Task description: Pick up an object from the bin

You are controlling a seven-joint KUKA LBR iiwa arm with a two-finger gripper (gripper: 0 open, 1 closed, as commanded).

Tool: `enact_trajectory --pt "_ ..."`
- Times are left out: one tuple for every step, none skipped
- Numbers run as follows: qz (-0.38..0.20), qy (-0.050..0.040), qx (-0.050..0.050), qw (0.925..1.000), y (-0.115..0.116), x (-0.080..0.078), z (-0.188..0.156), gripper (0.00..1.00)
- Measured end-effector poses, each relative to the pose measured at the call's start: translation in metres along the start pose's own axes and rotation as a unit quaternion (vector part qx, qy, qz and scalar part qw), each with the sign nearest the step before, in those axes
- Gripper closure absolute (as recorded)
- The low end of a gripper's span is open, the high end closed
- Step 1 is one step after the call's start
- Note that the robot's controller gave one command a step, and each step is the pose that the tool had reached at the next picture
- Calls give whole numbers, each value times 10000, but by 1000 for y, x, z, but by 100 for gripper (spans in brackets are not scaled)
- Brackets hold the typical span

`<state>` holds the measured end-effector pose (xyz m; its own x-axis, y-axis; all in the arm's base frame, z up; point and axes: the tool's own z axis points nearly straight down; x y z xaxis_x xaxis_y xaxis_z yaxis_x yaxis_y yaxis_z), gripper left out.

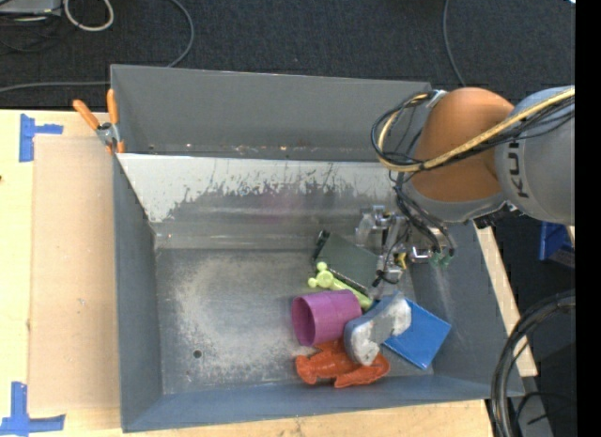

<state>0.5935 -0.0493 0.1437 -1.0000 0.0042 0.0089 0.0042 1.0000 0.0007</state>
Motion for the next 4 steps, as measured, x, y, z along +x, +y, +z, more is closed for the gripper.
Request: enact_trajectory --pt "-9 -36 2 10000 0 -1 -5 0" --pt "743 -50 -14 9972 17 -16 71 0" --pt "841 -62 -6 9964 44 -10 28 0" --pt "3400 -25 -7 9404 23 -14 44 0"
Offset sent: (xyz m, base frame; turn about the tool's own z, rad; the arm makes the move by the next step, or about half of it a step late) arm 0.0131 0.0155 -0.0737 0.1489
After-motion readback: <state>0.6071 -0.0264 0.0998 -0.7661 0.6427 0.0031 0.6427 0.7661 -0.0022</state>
